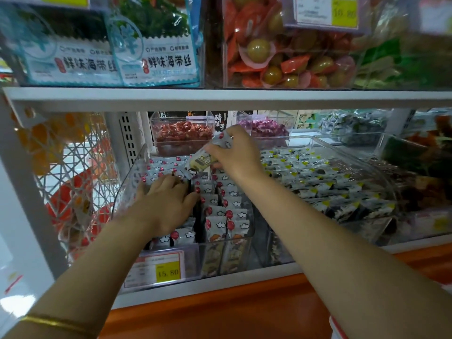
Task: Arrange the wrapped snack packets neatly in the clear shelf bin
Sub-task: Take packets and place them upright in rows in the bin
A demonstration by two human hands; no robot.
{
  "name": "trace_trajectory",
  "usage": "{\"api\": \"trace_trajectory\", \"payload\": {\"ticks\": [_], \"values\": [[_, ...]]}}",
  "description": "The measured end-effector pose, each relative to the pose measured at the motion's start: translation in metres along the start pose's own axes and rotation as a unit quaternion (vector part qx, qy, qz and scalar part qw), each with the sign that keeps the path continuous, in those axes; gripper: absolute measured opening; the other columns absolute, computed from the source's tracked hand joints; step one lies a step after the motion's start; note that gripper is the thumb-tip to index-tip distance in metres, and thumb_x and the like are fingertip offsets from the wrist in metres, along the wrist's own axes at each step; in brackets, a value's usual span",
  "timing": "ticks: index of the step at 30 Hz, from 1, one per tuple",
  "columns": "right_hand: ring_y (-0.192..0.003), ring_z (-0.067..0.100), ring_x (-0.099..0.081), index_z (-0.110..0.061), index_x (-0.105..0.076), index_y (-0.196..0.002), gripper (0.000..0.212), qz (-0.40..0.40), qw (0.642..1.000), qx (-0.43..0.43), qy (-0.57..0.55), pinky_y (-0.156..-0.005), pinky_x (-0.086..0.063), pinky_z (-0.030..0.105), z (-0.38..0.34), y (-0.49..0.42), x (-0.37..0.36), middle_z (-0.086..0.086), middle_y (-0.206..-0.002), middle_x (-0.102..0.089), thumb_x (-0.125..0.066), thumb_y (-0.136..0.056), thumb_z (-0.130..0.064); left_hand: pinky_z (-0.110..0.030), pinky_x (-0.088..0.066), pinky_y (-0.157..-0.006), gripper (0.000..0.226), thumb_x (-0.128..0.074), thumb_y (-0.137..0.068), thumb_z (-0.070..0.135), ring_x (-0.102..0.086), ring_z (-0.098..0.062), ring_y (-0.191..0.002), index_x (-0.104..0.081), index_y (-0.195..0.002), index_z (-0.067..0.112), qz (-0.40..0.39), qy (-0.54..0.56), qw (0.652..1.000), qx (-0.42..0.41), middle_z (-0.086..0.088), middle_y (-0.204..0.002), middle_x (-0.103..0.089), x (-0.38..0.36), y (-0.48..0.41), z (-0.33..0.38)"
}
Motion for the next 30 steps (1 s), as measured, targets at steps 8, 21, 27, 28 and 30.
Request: {"api": "trace_trajectory", "payload": {"ticks": [8,21,27,28,30], "values": [[-0.081,0.014,-0.047,-0.009,-0.055,-0.096,0.022,-0.137,0.977,0.035,0.163,-0.063,-0.034,0.025,0.015,-0.016,-0.051,0.0,-0.088,-0.053,-0.07,-0.082,-0.018,-0.051,-0.015,-0.112,0.048,-0.02,-0.098,0.04,-0.027,-0.019,-0.134,-0.04,-0.138,0.023,0.016,0.03,0.999,-0.015,-0.002,-0.139,-0.039,0.0,0.013,-0.002],[-0.101,0.022,-0.047,-0.014,-0.068,-0.081,0.032,-0.296,0.856,0.057,0.419,-0.1,-0.036,0.042,0.028,-0.023,-0.084,-0.005,-0.085,-0.062,-0.041,-0.096,-0.022,-0.043,-0.001,-0.118,0.06,-0.016,-0.097,0.045,0.003,-0.016,-0.146,-0.011,-0.15,0.018,-0.011,0.022,1.0,-0.011,-0.002,-0.159,-0.004,-0.004,0.025,-0.011],[-0.104,0.025,-0.061,-0.005,-0.071,-0.102,0.027,-0.173,0.935,0.047,0.306,-0.093,-0.046,0.034,0.013,-0.046,-0.074,0.011,-0.113,-0.067,-0.046,-0.093,-0.005,-0.043,-0.001,-0.118,0.06,-0.016,-0.098,0.046,0.003,-0.017,-0.146,-0.007,-0.15,0.018,-0.022,0.026,0.999,-0.004,-0.003,-0.159,-0.001,-0.002,0.027,-0.01],[-0.106,0.025,-0.06,-0.005,-0.07,-0.103,0.025,-0.168,0.929,0.057,0.325,-0.095,-0.046,0.035,0.014,-0.05,-0.077,0.01,-0.113,-0.067,-0.047,-0.093,-0.006,-0.043,-0.001,-0.118,0.06,-0.017,-0.098,0.046,0.003,-0.017,-0.146,-0.007,-0.15,0.018,-0.021,0.027,0.999,-0.003,-0.003,-0.159,-0.001,-0.001,0.027,-0.009],[-0.111,0.027,-0.055,-0.009,-0.071,-0.103,0.02,-0.179,0.905,0.073,0.38,-0.098,-0.045,0.04,0.021,-0.056,-0.086,0.009,-0.113,-0.067,-0.055,-0.091,-0.012,-0.042,0.0,-0.118,0.06,-0.017,-0.098,0.046,0.003,-0.017,-0.146,-0.007,-0.15,0.018,-0.019,0.032,0.999,0.0,-0.003,-0.159,-0.001,0.0,0.027,-0.009]]}}
Point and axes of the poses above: each hand's wrist, its own y-axis away from the middle knuckle, its own x-axis out of the back of the hand, z = x × y, the point moved 4 cm from there along -y, towards the middle knuckle
